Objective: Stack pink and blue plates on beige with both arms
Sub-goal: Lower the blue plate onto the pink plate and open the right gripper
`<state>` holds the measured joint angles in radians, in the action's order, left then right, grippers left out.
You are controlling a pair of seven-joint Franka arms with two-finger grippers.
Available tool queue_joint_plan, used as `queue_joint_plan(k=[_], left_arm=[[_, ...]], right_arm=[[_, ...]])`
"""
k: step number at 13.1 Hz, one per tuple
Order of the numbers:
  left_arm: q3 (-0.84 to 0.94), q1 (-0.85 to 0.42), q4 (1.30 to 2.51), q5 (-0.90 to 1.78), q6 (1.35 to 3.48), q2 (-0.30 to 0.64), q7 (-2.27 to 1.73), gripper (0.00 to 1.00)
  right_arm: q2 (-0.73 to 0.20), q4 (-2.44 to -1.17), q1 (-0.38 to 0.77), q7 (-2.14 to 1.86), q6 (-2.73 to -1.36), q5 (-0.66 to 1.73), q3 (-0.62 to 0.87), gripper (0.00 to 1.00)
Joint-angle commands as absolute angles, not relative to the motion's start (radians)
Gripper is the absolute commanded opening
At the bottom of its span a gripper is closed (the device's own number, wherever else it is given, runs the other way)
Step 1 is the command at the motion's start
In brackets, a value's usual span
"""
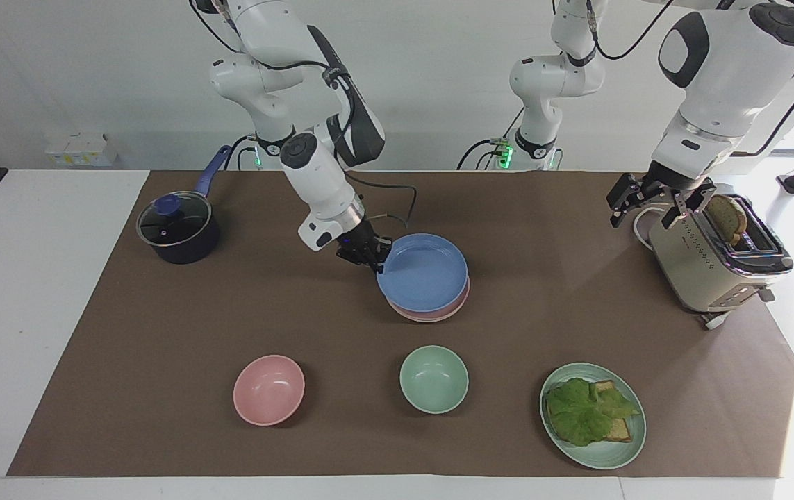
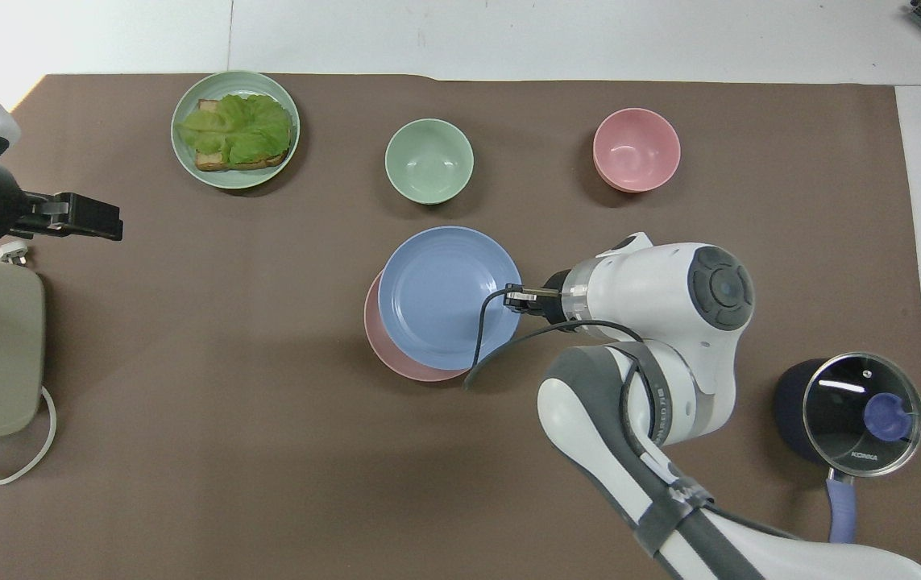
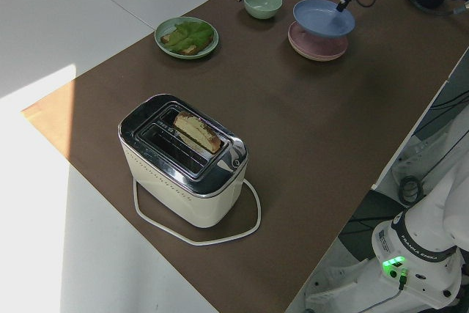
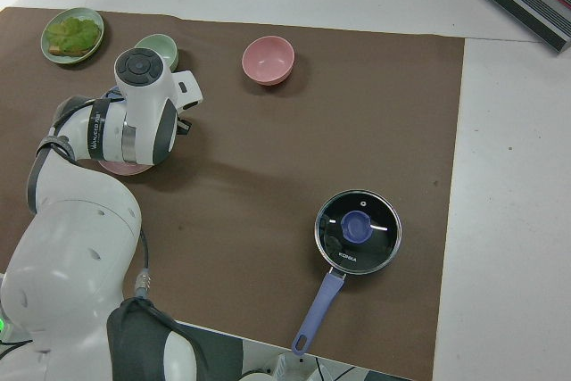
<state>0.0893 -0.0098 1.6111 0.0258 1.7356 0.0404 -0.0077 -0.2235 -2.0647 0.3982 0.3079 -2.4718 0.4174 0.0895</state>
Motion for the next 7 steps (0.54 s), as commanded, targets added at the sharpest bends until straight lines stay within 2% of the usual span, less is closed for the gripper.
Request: queue_joint_plan(k=[1, 6, 7], left_arm=[[0.092, -0.003, 1.603, 0.011, 1.718, 0.037, 0.005, 1.0], [0.094, -0.003, 1.603, 0.011, 1.718, 0.037, 0.005, 1.0], [0.094, -0.003, 1.603, 0.011, 1.718, 0.035, 0.005, 1.0]], right_arm=[[-0.244, -2.049, 0.414, 0.333, -2.485, 0.361, 0.084, 0.0], [-0.256, -2.049, 0.414, 0.333, -2.488, 0.301, 0.084, 0.0], [-0.256, -2.049, 0.416, 0.334, -2.487, 0.301, 0.084, 0.35]])
